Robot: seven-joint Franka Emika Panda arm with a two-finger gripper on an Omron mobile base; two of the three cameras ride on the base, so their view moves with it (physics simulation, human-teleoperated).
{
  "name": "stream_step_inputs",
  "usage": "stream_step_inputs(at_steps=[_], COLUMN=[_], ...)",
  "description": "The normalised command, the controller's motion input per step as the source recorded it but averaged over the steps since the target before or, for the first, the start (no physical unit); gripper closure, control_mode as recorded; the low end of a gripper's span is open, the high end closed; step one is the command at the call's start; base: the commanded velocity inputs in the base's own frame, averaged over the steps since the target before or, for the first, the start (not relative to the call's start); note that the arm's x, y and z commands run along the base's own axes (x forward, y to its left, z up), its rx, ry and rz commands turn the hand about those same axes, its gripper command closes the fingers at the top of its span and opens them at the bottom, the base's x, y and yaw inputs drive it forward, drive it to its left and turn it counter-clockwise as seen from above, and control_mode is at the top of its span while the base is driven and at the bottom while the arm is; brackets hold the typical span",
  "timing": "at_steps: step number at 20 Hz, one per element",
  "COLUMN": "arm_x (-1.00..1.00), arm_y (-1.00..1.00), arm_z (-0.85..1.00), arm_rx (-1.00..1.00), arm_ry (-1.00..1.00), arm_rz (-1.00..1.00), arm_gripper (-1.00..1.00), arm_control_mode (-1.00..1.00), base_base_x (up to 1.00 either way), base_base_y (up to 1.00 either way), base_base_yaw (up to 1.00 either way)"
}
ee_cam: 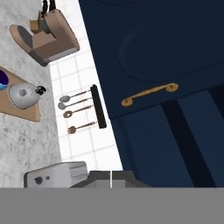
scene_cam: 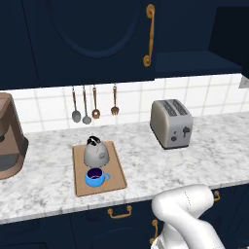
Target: Pick the kettle from the counter and place it on the tray. Then pick the mug from the cabinet and place it on the tray. Then close the cabinet doors.
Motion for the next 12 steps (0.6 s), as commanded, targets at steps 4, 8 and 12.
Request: stream_step_inputs(at_steps=[4, 8, 12], arm_x=[-0.12, -0.01, -0.28], arm_y=[-0.6, -0.73, -0.69], arm_z=[-0.09, -0.04, 0.0], arm_rx=[0.0, 0.0, 0.0], arm_ry=[-0.08, -0.1, -0.21], arm_rz=[-0.05, -0.08, -0.06], arm_gripper=[1.0, 1.0, 1.0], arm_control_mode=[-1.0, -1.0, -1.0], base_base_x=[0.0, 0.0, 0.0], base_base_y=[0.0, 0.0, 0.0], base_base_yaw=[0.0, 0.0, 0.0])
